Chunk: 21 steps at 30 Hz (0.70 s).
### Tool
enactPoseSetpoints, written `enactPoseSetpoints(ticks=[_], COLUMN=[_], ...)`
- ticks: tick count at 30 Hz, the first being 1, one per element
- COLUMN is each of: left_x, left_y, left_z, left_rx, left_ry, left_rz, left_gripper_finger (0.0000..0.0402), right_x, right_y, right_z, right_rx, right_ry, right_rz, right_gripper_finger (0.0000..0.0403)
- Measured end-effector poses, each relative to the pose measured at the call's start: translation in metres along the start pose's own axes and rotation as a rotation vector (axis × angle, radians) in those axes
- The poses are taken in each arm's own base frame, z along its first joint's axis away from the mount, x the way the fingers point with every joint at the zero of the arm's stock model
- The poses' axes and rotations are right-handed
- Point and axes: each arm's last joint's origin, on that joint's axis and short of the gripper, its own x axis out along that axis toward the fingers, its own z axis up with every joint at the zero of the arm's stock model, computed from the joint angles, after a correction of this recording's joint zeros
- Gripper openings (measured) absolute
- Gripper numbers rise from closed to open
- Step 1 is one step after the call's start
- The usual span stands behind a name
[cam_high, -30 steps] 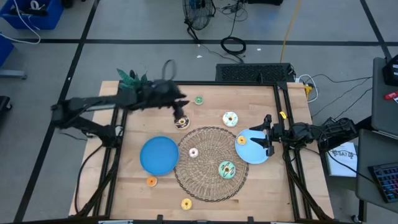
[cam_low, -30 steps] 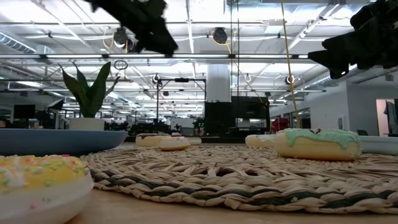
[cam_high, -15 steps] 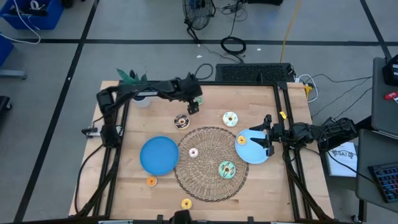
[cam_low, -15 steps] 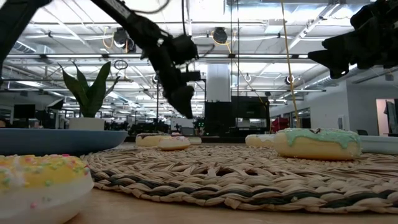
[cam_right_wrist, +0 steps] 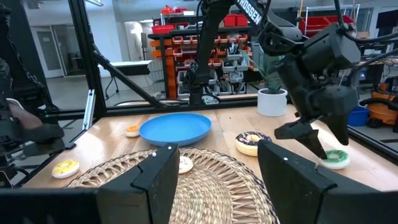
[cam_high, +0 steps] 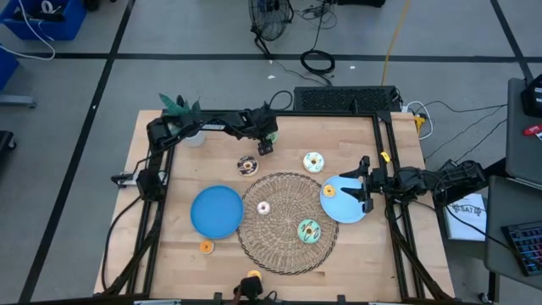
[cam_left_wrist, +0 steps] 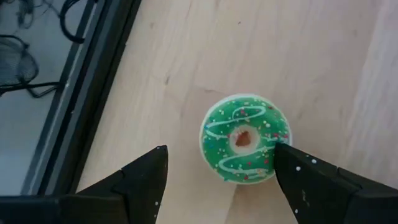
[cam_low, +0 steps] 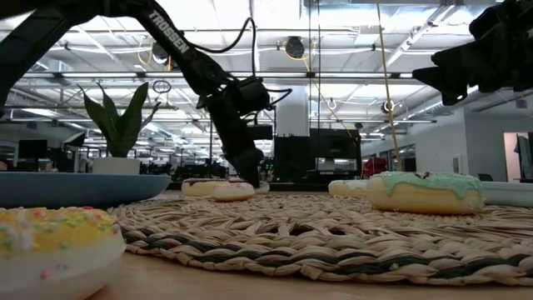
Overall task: Pick & Place donuts
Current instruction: Put the small green donut on the light blue plate
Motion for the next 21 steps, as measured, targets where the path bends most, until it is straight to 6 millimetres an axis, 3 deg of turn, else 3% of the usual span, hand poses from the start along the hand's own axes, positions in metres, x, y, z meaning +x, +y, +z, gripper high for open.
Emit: enactPoseSetpoints(ticks=[21], left_x=[0.0006], left_y=[-0.0028], left_z=[0.0004], left_rx=[0.045], left_ry=[-0.014], left_rz=[-0.050], left_gripper_finger=[0.0276], right_x=[0.0000], right_y=[0.0000], right_z=[0.0000], right_rx=[0.000], right_ry=[0.000], right_rz=[0.000], right_gripper_finger=[0.0206])
